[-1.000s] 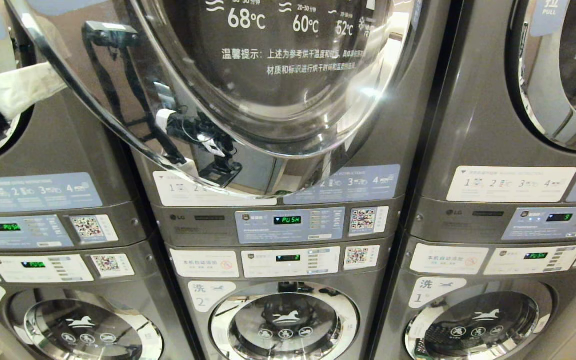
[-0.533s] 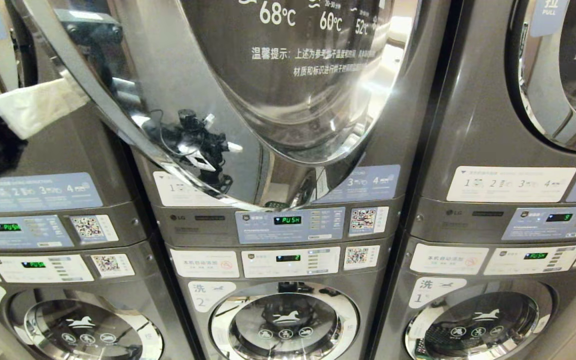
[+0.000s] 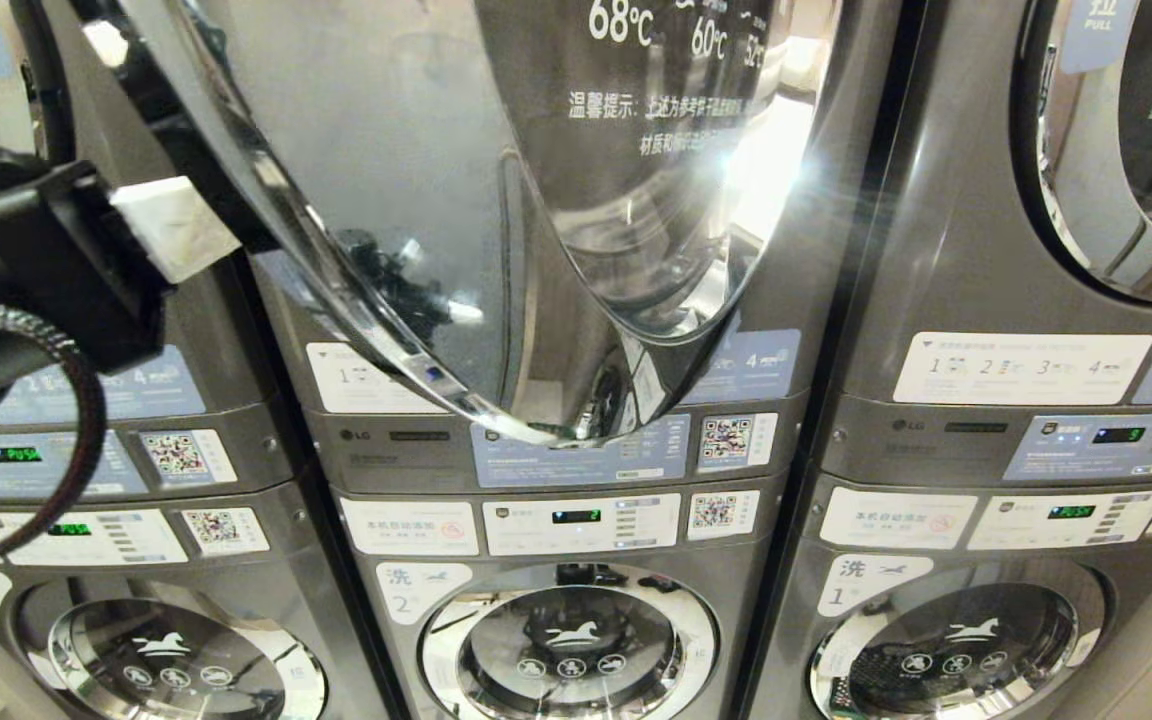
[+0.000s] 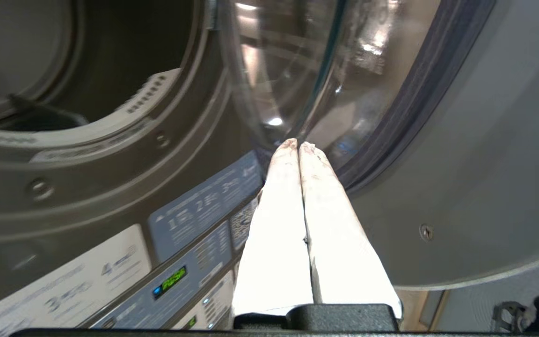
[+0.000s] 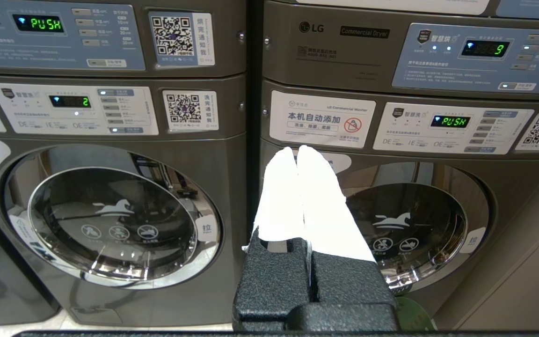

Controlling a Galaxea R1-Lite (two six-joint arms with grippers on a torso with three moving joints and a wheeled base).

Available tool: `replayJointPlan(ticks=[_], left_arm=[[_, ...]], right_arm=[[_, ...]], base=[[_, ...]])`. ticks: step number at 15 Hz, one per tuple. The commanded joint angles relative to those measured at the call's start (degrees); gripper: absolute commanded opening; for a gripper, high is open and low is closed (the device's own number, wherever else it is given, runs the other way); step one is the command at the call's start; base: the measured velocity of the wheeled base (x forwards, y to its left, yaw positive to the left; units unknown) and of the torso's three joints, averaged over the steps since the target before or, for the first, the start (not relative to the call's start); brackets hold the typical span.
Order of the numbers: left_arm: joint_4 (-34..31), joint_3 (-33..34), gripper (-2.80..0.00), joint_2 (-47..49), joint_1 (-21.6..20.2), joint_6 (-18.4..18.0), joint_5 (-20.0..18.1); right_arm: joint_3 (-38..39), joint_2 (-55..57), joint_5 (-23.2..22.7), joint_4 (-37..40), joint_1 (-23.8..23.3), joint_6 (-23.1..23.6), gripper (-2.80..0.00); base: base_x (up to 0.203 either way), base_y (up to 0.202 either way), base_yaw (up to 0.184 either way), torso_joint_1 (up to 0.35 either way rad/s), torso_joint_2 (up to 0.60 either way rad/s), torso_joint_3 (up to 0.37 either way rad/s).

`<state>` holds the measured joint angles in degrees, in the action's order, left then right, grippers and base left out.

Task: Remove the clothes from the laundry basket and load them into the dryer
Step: Open the dryer

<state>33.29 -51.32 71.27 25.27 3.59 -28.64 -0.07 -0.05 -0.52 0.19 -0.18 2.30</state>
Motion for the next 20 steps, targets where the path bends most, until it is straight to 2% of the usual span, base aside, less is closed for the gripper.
replayJointPlan(ticks=[1,8,13,14,16,18,20], left_arm=[[0.2,-1.1,-2.80,2.1,2.5,-0.2,0.4],[0.2,-9.3,-2.80,9.8,20.7,-0.4,9.3],[0.2,-10.0,-2.80,11.2,23.2,-1.2,9.8],[0.2,-9.8,-2.80,10.8,23.1,-1.2,10.1],[0.0,-8.6,-2.80,8.8,21.2,-1.2,14.2],[-1.9,-4.0,-2.80,4.7,13.4,-1.2,17.6],[-6.0,4.8,-2.80,-1.6,1.3,-1.0,17.5]], right_arm=[[0.1,0.0,0.0,0.0,0.0,0.0,-2.80],[0.1,0.0,0.1,0.0,0.0,0.0,-2.80],[0.1,0.0,0.1,0.1,0.0,-0.1,-2.80],[0.1,0.0,0.2,0.0,0.0,-0.2,-2.80],[0.1,0.0,-0.2,0.0,0.0,0.3,-2.80],[-2.7,0.0,-0.2,-0.6,0.0,0.6,-2.80],[-6.0,0.1,0.1,-0.6,0.0,0.7,-2.80]], base=[[0.000,0.000,0.000,0.000,0.00,0.000],[0.000,0.000,0.000,0.000,0.00,0.000],[0.000,0.000,0.000,0.000,0.00,0.000],[0.000,0.000,0.000,0.000,0.00,0.000],[0.000,0.000,0.000,0.000,0.00,0.000],[0.000,0.000,0.000,0.000,0.00,0.000],[0.000,0.000,0.000,0.000,0.00,0.000]])
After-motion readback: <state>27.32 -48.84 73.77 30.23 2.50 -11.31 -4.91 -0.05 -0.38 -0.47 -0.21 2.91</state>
